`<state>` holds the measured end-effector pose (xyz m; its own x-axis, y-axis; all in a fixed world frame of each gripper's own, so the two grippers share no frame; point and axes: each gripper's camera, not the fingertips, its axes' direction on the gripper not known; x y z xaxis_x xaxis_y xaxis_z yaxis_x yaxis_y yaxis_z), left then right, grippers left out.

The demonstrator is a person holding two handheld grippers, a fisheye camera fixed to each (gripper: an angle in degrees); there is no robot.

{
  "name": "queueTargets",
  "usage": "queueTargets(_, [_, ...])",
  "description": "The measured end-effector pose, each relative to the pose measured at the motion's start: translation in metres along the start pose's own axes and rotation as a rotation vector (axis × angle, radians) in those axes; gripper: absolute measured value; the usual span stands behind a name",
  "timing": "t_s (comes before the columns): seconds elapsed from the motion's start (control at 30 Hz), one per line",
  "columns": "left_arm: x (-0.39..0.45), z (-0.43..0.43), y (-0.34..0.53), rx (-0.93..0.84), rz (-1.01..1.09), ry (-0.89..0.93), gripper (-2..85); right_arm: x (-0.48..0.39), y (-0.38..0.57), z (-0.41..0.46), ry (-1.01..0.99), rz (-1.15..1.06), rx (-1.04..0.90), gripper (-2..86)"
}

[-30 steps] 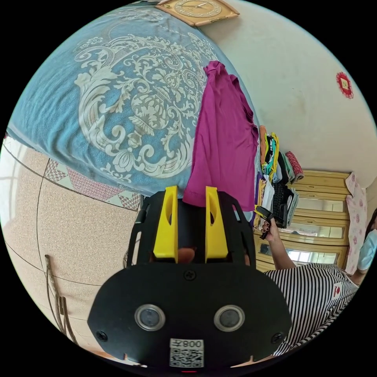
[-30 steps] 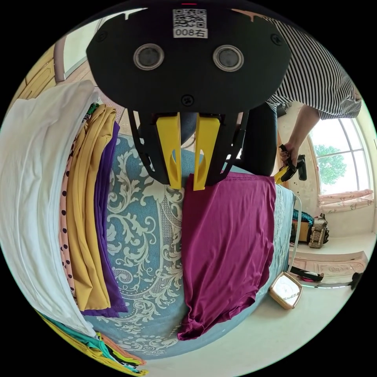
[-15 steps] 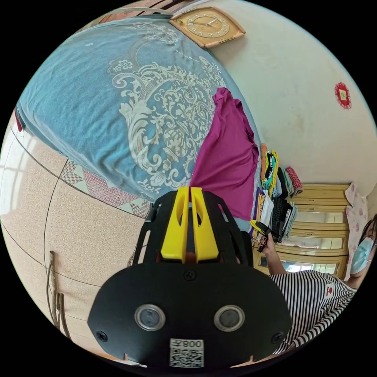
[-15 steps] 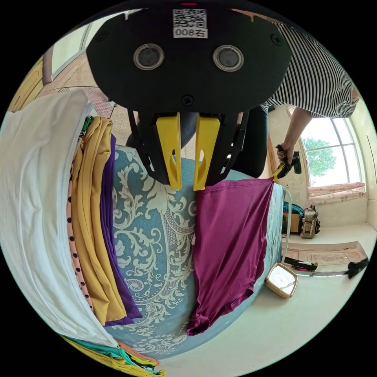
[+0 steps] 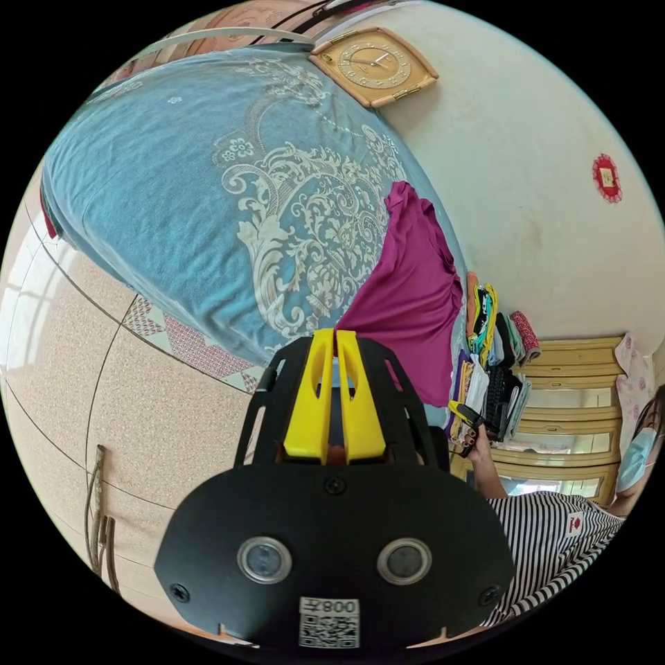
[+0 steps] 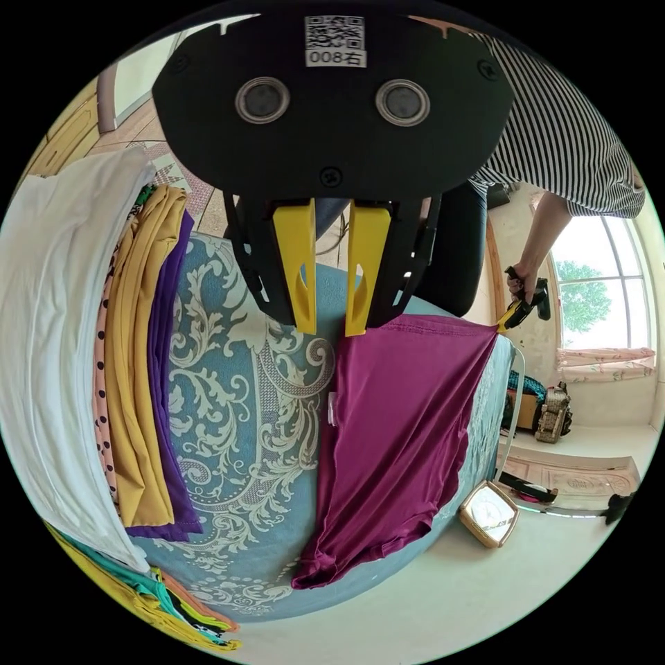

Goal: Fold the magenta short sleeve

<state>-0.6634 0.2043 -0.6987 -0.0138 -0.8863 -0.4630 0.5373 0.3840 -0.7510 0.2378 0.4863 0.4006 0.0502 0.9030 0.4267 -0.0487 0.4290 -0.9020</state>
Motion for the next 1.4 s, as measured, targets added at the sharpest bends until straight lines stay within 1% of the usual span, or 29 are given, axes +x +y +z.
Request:
queueTargets(0.07, [0.0,-0.005,-0.002,0.003,-0.004,0.012,0.4,-0.001,0.004,0.002,-0.004,-0.002,-0.004,7.4])
queueTargets(0.17, [0.007,-0.01,-0.004,-0.016,0.024,-0.031,0.4,-0.003,0.009,0.003,0.002,-0.002,-0.006,7.4])
queueTargets(0.43, [0.014,-0.029,0.003,-0.021,0.011,0.003,0.6,-0.007,0.017,0.009,-0.013,-0.011,-0.018,7.6])
queueTargets(0.77, [0.032,-0.057,0.019,-0.027,0.023,0.055,0.5,0.001,0.043,0.01,-0.033,-0.018,-0.051,1.3])
queueTargets(0.93, [0.054,-0.082,0.026,0.006,0.074,0.143,0.5,-0.001,0.065,-0.009,-0.037,-0.052,-0.036,0.5])
queueTargets(1.07, [0.073,-0.084,0.007,0.015,0.101,0.208,0.4,0.01,0.072,-0.036,-0.116,-0.045,0.016,0.3])
queueTargets(1.13, [0.092,-0.076,-0.028,0.021,0.105,0.274,0.3,0.018,0.06,-0.05,-0.166,-0.035,0.054,0.2])
queueTargets(1.2, [0.122,-0.076,-0.067,0.036,0.144,0.294,0.3,0.02,0.029,-0.076,-0.223,-0.069,0.104,0.2])
queueTargets(1.27, [0.162,-0.089,-0.109,0.103,0.198,0.353,0.2,0.011,-0.002,-0.108,-0.229,-0.112,0.17,0.2])
queueTargets(1.33, [0.23,-0.128,-0.158,0.221,0.291,0.418,0.2,-0.005,-0.033,-0.15,-0.231,-0.17,0.246,0.2])
queueTargets(1.37, [0.249,-0.14,-0.167,0.247,0.326,0.428,0.2,-0.02,-0.049,-0.184,-0.206,-0.215,0.32,0.2])
queueTargets(1.4, [0.285,-0.166,-0.181,0.298,0.401,0.425,0.3,-0.037,-0.059,-0.219,-0.185,-0.268,0.388,0.2])
